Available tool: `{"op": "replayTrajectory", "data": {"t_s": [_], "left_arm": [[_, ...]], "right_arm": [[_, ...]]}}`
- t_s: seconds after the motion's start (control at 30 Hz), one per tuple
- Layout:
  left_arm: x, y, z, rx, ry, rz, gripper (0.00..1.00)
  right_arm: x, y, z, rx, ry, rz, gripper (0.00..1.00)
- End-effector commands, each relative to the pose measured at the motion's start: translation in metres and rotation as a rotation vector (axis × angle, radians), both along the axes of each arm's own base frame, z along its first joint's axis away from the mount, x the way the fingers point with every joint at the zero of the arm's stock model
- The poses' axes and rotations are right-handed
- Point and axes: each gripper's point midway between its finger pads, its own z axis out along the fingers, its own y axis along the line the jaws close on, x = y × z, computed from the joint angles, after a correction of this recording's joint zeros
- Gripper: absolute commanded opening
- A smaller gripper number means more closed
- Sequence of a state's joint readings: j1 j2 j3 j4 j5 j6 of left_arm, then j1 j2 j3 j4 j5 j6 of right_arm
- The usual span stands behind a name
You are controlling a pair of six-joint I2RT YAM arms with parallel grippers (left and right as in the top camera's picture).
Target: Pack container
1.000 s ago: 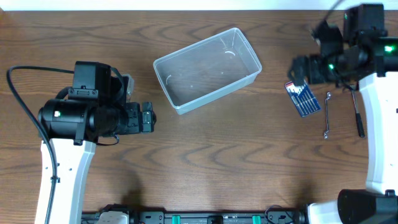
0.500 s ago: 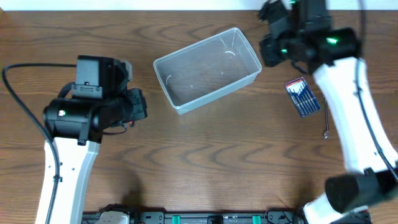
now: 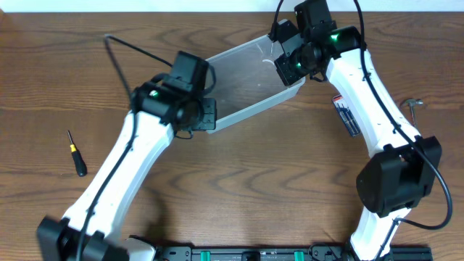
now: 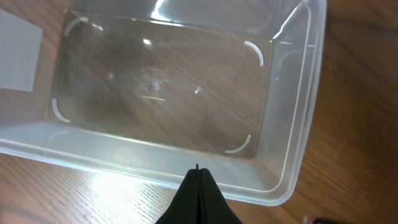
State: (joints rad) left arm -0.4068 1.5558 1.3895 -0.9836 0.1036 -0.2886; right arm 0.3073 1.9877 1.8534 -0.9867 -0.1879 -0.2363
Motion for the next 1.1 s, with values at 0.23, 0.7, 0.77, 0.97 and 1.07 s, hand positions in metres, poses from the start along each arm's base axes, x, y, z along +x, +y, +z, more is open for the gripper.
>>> {"op": "replayTrajectory", "data": {"t_s": [0.23, 0.7, 0.77, 0.97, 1.07], "left_arm": [[-0.001, -0.018, -0.035, 0.052, 0.090, -0.049, 0.06], [0.000, -0.028, -0.070, 0.092, 0.165, -0.081, 0.06], [0.000, -0.028, -0.075, 0.098, 0.177, -0.081, 0.06], [0.004, -0.030, -0.079, 0.099, 0.167, -0.099, 0.06], [0.009, -0.032, -0.078, 0.093, 0.148, -0.105, 0.06]], "right_arm": [[0.004, 0.004, -0.031, -0.015, 0.062, 0.027, 0.01], [0.001, -0.004, -0.064, -0.044, 0.149, 0.012, 0.01], [0.001, -0.005, -0.065, -0.046, 0.151, 0.012, 0.01], [-0.011, -0.016, -0.070, -0.099, 0.198, -0.003, 0.01], [-0.015, -0.019, -0.071, -0.109, 0.218, -0.006, 0.01]]}}
